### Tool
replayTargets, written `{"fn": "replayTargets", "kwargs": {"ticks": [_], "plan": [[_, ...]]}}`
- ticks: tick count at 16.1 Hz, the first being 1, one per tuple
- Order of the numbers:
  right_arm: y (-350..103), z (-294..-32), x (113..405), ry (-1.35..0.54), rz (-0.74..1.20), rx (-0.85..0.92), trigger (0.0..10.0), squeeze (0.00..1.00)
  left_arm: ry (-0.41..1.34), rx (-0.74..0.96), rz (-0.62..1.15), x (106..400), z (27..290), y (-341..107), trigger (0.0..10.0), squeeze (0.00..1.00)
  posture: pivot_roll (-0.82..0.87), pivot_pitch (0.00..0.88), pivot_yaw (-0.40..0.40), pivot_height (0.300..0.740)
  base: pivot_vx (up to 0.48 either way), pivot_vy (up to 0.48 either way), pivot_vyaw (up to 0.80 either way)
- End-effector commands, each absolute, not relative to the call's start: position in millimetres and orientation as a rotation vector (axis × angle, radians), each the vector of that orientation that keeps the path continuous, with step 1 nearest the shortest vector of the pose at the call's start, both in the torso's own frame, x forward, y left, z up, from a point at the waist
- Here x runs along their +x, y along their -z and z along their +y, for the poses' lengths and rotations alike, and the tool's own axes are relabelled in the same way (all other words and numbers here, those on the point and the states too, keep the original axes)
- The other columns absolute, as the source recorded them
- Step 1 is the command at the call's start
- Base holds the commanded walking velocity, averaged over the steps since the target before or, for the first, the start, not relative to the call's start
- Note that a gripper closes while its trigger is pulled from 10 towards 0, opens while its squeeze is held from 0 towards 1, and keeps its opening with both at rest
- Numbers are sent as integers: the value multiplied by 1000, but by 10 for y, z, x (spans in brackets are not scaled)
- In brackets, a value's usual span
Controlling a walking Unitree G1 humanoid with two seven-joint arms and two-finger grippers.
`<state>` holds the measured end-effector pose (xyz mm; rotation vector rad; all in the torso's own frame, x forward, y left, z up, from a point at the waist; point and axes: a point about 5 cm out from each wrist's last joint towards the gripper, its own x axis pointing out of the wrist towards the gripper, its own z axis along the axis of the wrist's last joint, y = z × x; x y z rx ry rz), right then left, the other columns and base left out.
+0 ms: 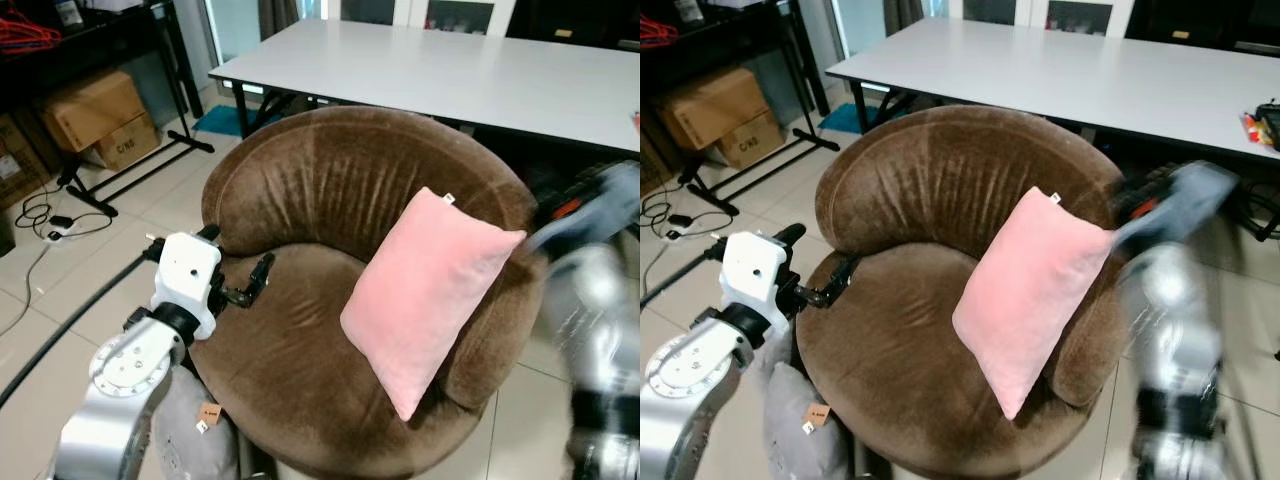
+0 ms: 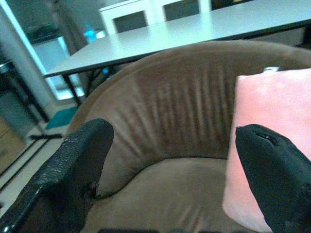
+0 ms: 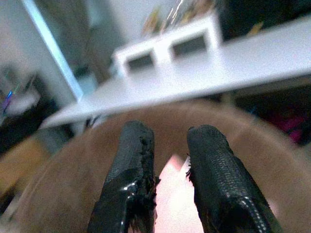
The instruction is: Move the pillow to the sofa from floor
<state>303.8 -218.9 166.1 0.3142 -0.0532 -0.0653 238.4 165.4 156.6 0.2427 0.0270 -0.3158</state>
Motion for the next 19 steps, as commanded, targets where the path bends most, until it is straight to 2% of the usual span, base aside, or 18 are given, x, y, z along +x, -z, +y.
{"fn": "replayTargets", "kwargs": {"ticks": [1, 6, 10, 19], "plan": [[-1685, -2023, 2959, 14, -23, 318, 10000, 0, 235, 275, 41, 2379, 1732, -1548, 10000, 0, -56, 13, 54, 740, 0, 0, 0], [-1486, -1699, 2664, -116, 50, 83, 10000, 0, 162, 288, 22, 2357, 1798, -1560, 10000, 0, -55, 17, 50, 740, 0, 0, 0], [-1456, -1638, 2608, -125, 75, 45, 10000, 0, 127, 281, 16, 2353, 1812, -1554, 10000, 0, -55, 20, 49, 740, 0, 0, 0], [-1421, -1595, 2603, -113, 95, 83, 10000, 0, 125, 303, -48, 2347, 1796, -1599, 10000, 0, -51, 13, 45, 740, 0, 0, 0]]}}
